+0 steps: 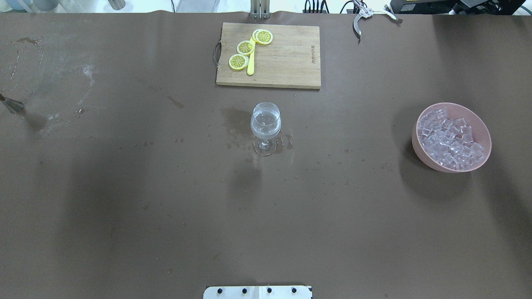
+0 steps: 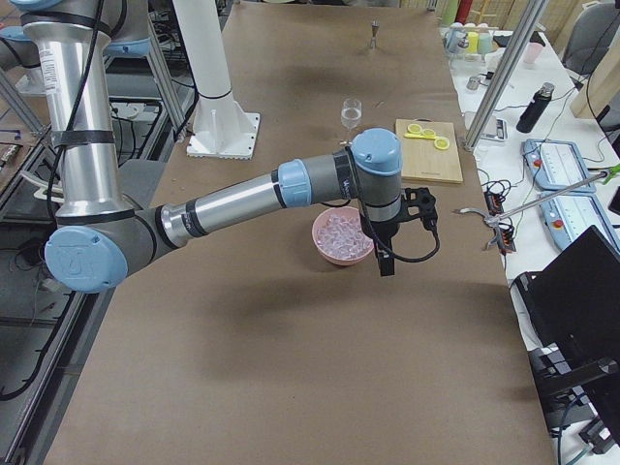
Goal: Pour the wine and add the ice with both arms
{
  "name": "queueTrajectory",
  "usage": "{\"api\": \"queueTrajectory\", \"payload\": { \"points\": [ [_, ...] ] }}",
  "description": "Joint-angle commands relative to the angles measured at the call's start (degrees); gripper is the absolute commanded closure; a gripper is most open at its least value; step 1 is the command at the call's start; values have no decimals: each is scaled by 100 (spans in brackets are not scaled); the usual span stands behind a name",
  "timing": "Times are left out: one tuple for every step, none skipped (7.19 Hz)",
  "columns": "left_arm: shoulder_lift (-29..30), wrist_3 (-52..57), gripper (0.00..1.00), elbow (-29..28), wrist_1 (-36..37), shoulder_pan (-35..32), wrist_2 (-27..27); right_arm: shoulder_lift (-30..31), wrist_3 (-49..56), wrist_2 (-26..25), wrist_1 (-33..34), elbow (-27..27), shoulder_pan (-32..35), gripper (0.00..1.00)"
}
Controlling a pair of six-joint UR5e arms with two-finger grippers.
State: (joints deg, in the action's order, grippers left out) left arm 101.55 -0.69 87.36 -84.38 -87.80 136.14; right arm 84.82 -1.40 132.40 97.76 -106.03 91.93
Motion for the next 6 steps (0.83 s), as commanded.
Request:
{"api": "queueTrajectory", "payload": {
  "points": [
    [5, 16, 2, -26, -9, 0, 0, -9, -36, -4, 6, 12, 0, 0],
    [14, -1, 2, -18, 0, 0, -9, 17, -45, -4, 15, -40, 9, 0],
    [32, -1, 2, -9, 0, 0, -78, 17, -45, -4, 76, -119, 35, 0],
    [49, -10, 2, -18, 0, 0, -79, 17, -36, -13, 59, -85, 35, 0],
    [58, -10, 2, -26, 0, 0, -79, 9, -53, -4, 76, -128, 35, 0],
    [67, -115, 2, -9, 0, 0, -79, -26, -175, 22, 76, -146, 26, 0]
  ]
}}
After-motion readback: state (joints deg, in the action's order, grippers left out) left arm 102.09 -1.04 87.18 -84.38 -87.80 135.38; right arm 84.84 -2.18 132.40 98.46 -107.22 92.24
